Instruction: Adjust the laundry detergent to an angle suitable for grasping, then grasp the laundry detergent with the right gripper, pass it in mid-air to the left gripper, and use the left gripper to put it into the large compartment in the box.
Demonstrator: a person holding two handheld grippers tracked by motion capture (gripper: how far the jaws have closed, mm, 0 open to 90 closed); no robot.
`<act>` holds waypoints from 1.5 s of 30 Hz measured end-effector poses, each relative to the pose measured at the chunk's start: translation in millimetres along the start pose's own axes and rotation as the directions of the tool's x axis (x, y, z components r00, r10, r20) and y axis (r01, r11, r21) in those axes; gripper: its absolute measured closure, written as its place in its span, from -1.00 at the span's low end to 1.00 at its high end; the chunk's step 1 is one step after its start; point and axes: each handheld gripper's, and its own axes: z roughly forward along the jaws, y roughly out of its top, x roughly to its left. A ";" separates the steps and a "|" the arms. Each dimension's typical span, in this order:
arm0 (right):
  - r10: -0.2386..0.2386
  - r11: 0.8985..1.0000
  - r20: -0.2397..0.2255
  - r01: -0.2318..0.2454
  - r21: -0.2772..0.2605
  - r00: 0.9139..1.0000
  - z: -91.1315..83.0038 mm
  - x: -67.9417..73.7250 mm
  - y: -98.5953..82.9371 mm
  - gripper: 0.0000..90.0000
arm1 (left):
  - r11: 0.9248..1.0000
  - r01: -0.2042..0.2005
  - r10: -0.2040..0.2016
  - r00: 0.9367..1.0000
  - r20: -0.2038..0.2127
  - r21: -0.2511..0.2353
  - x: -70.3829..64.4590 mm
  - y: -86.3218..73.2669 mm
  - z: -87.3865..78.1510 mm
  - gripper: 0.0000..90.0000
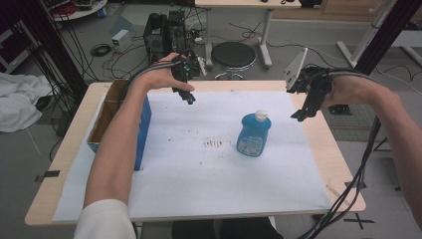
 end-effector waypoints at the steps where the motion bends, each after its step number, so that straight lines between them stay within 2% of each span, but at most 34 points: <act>1: -0.003 1.000 -0.004 0.003 0.000 1.000 0.2 -0.4 0.0 -0.71 | 1.000 -0.005 0.005 1.000 0.002 0.003 0.6 -0.5 -0.9 -0.74; 5: -0.001 1.000 -0.008 0.001 0.012 1.000 1.9 -1.2 0.9 -0.71 | 1.000 -0.007 0.007 1.000 0.001 0.010 0.7 -2.4 -2.3 -0.74; 7: -0.006 1.000 -0.007 0.006 0.013 1.000 2.6 -2.0 1.6 -0.71 | 1.000 0.008 -0.008 1.000 -0.008 0.005 0.4 -3.9 -2.7 -0.74; 9: -0.004 1.000 -0.005 0.004 0.006 1.000 4.1 -1.3 2.3 -0.71 | 1.000 -0.008 0.008 1.000 -0.009 0.020 0.7 -4.0 -4.1 -0.74; 10: -0.008 1.000 -0.007 0.008 0.003 1.000 4.7 -1.3 2.8 -0.71 | 1.000 0.012 -0.012 1.000 -0.009 -0.003 -1.0 -4.3 -3.3 -0.74; 11: -0.009 1.000 -0.006 0.009 0.016 1.000 4.3 -1.0 3.6 -0.71 | 1.000 -0.010 0.010 1.000 -0.006 0.013 -0.2 -3.9 -4.8 -0.74; 22: -0.010 1.000 0.002 0.010 -0.011 1.000 2.3 2.7 1.7 -0.71 | 1.000 -0.001 0.001 1.000 -0.019 0.008 -6.8 -1.8 -10.8 -0.74; 25: -0.008 1.000 0.004 0.008 0.007 1.000 2.7 5.8 2.4 -0.71 | 1.000 -0.012 0.012 1.000 -0.019 0.009 -8.3 -0.8 -13.4 -0.74; 28: -0.007 1.000 0.011 0.007 0.001 1.000 2.0 7.5 3.3 -0.71 | 1.000 -0.011 0.011 1.000 -0.014 -0.001 -9.3 -0.7 -14.4 -0.74; 31: -0.010 1.000 0.012 0.010 -0.001 1.000 1.4 7.7 3.7 -0.71 | 1.000 -0.018 0.018 1.000 -0.018 0.011 -10.3 -1.3 -17.7 -0.74; 33: -0.006 1.000 0.012 0.006 0.003 1.000 0.4 8.5 3.5 -0.71 | 1.000 -0.005 0.005 1.000 -0.017 0.000 -11.7 -1.9 -18.3 -0.74; 36: -0.014 1.000 0.010 0.014 0.002 1.000 0.8 8.0 4.5 -0.71 | 1.000 -0.006 0.006 1.000 -0.020 -0.001 -11.2 -2.5 -19.3 -0.74; 38: -0.009 1.000 0.012 0.009 0.007 1.000 0.6 8.8 4.6 -0.71 | 1.000 -0.001 0.001 1.000 -0.016 -0.004 -11.2 -3.1 -18.4 -0.74; 40: 0.017 1.000 0.011 -0.017 -0.004 1.000 2.1 11.2 4.0 -0.71 | 1.000 -0.004 0.005 1.000 -0.018 0.008 -10.8 -3.0 -18.1 -0.74; 41: 0.004 1.000 0.011 -0.004 -0.013 1.000 3.8 11.6 3.5 -0.71 | 1.000 -0.004 0.004 1.000 -0.015 0.011 -11.6 -2.7 -17.8 -0.74; 45: 0.031 1.000 -0.002 -0.031 -0.001 1.000 7.4 16.4 2.0 -0.71 | 1.000 -0.005 0.005 1.000 -0.013 0.002 -15.6 0.4 -19.8 -0.74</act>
